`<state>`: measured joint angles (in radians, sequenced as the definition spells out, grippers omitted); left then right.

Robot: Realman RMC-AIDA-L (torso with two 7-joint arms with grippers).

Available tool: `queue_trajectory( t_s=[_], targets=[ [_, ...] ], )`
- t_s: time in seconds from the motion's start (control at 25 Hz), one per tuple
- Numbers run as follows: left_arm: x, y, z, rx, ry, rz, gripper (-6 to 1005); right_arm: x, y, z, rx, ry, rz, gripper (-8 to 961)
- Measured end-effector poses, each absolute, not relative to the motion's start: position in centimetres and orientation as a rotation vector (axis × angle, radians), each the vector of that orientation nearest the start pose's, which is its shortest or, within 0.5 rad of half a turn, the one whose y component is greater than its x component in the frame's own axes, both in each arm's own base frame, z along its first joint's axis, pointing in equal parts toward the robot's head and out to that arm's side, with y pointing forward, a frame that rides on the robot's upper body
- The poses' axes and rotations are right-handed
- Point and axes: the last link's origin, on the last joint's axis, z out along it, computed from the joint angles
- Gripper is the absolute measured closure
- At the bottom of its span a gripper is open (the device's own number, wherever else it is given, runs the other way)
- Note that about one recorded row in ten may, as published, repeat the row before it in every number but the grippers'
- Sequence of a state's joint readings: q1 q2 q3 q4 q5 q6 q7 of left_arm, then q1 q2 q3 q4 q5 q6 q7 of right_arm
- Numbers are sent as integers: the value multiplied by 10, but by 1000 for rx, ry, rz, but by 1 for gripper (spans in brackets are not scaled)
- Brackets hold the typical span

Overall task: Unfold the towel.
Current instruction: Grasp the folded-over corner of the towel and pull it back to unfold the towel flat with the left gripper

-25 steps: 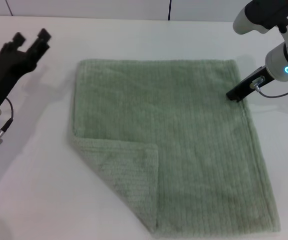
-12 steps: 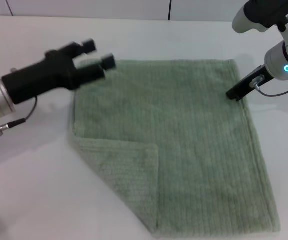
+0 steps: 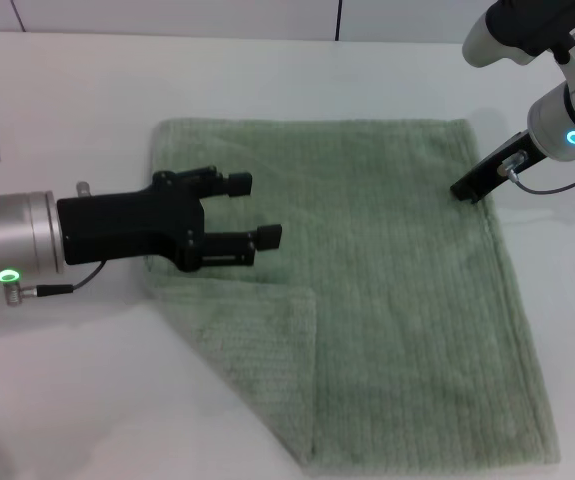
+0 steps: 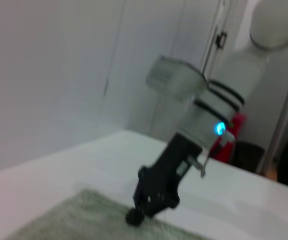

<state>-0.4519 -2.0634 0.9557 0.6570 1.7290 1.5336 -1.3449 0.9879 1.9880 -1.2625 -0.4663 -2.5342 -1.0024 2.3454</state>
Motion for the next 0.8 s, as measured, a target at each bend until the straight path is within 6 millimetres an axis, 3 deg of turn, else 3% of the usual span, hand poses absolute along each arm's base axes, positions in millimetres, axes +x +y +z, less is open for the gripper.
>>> queue_trajectory(
  t_s=[0.8],
  targets=[
    [-253,314,-60,-2896,-568,-487,156,218,439,-35,-2497,906,-465,948]
  ],
)
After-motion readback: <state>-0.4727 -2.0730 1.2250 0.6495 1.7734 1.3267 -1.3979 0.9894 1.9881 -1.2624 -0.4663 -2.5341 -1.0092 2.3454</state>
